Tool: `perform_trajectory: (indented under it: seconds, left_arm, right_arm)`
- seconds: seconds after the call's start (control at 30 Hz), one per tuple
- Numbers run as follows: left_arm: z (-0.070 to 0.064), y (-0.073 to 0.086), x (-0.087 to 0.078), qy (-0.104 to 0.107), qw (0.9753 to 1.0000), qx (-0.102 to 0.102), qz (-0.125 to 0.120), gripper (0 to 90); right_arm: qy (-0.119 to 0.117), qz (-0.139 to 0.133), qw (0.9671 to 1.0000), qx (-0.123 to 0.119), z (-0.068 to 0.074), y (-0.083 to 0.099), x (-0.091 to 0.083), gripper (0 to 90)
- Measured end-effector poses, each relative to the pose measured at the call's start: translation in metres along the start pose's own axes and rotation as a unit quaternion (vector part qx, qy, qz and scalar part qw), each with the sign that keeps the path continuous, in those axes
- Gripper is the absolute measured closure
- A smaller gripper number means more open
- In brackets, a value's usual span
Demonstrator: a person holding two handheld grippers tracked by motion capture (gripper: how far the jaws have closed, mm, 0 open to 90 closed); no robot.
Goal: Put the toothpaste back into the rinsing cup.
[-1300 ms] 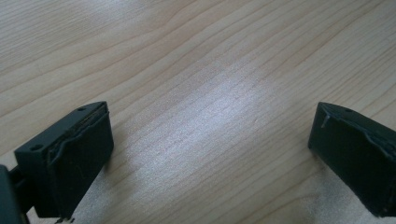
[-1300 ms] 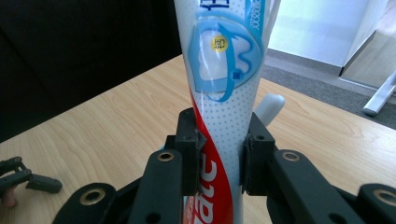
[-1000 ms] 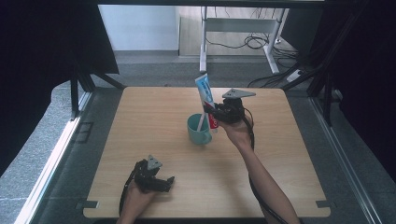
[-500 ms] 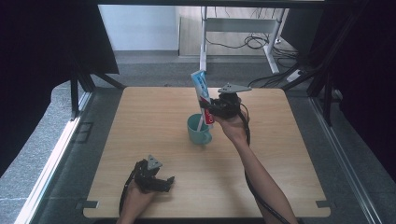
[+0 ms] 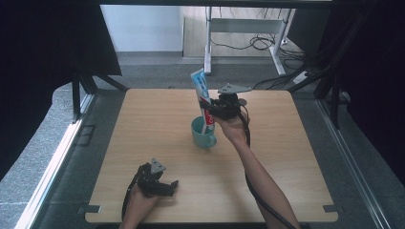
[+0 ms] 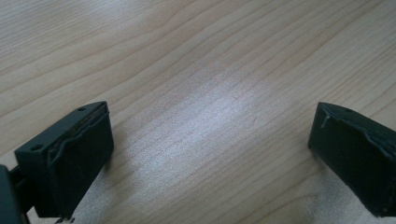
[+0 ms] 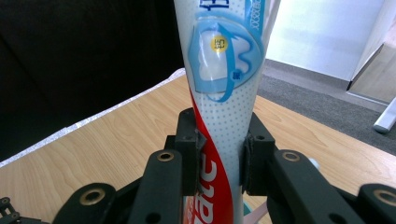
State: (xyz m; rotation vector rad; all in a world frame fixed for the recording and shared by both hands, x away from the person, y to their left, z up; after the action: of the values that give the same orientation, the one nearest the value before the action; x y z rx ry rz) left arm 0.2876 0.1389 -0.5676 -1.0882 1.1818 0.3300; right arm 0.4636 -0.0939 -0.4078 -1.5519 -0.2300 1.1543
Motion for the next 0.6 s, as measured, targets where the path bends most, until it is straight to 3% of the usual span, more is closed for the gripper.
perform_trajectory:
  seconds: [0.6]
  left_arm:
    - [0.000, 0.000, 0.000, 0.000, 1.0000, 0.001, 0.000, 0.2]
  right_arm:
    - [0.000, 0.002, 0.9999, -0.015, 0.004, 0.015, 0.021, 72.7]
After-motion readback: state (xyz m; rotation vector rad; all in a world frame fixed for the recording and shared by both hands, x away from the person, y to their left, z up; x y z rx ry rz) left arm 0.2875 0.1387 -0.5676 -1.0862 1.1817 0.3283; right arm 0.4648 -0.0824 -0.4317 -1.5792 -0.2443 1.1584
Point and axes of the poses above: each handheld gripper's, and its own axes: x roughly forward along the jaws, y roughly out of its underside, z roughly to its left, the point moved 3 cm from there along x, roughly forward along the jaws, and after that the axes turned 11 degrees about z, right-handed, at the moved point
